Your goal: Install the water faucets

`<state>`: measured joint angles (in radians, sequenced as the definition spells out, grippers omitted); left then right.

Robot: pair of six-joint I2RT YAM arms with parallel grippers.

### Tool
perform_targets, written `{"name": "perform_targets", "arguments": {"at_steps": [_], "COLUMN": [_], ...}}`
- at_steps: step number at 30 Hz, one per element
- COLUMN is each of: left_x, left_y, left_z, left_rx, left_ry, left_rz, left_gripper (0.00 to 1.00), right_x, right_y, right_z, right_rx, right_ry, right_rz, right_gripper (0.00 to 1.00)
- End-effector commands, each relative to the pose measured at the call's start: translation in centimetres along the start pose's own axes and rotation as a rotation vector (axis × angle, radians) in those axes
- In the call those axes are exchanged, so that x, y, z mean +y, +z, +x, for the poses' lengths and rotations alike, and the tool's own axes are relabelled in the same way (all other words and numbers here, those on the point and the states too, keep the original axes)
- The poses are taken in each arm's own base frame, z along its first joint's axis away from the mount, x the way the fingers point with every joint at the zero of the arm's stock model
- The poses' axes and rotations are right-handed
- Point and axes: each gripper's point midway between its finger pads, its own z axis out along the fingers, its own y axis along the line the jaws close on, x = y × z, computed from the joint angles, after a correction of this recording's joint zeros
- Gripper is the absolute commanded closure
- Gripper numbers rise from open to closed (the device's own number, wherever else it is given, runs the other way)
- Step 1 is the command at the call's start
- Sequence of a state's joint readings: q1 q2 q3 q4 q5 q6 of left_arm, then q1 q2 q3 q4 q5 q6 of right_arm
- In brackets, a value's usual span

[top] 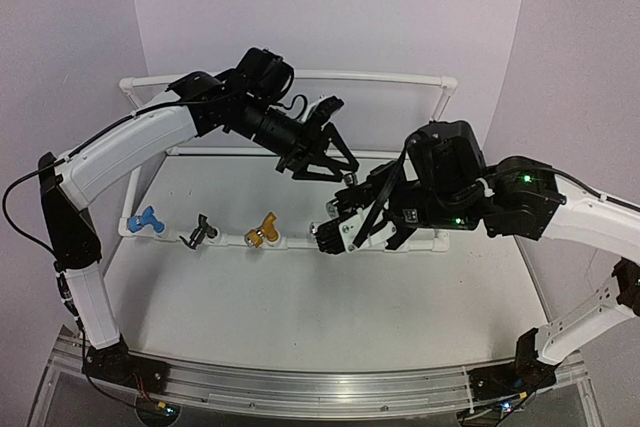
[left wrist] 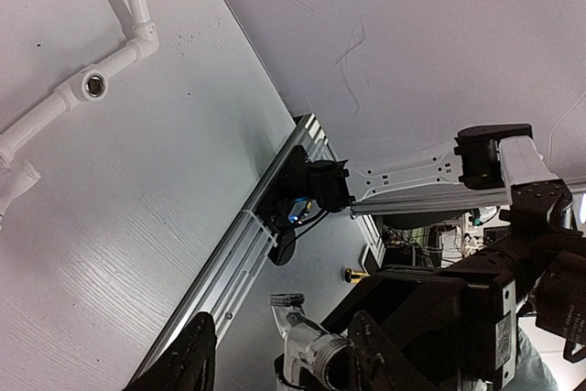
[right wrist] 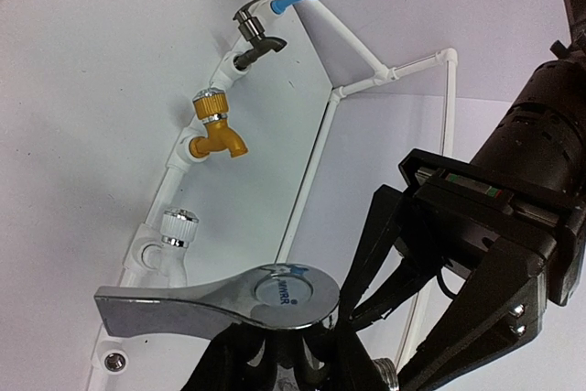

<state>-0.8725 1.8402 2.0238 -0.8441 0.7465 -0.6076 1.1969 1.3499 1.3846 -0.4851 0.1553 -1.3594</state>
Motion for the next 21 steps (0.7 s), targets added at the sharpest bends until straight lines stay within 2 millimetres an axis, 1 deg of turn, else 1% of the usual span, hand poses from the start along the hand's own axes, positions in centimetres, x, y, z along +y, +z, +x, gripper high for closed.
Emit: {"name": "perform_targets", "arguments": {"at_steps": [1,7,13,17,21], "left_x": [-4.2,-4.5,-3.7,-3.0,-2.8], "left_y": [-2.0,-1.9,-1.3,-0.9,-0.6], "left_z": [0.8,1.1,2.2,2.6,2.3], "left_rx": [-0.005,0.006,0.053,0.069,0.07], "left_ry": [0.09,0.102,0.091,0.086,0.088], "left_rz": [0.082,0.105,0.079,0.055,0.051], "left_gripper": [0.51,0.55,0.62,0.63,0.64], "right_x": [-1.3,-1.2,-1.4,-1.5,-1.7], "right_y": [-1.0,-0.7,-0.7,-0.7,-0.8], "right_z": [-0.3,-0.3,-0.2,-0.1,-0.1], "right_rx": [-0.015,-0.01,-0.003,0.002,0.003], "right_ry": [0.031,0.036,0.058,0.065,0.068], "right_rz": [0.053,0.047,0.053,0.056,0.06], "right_gripper": [1.0,1.0,1.0,1.0,1.0]}}
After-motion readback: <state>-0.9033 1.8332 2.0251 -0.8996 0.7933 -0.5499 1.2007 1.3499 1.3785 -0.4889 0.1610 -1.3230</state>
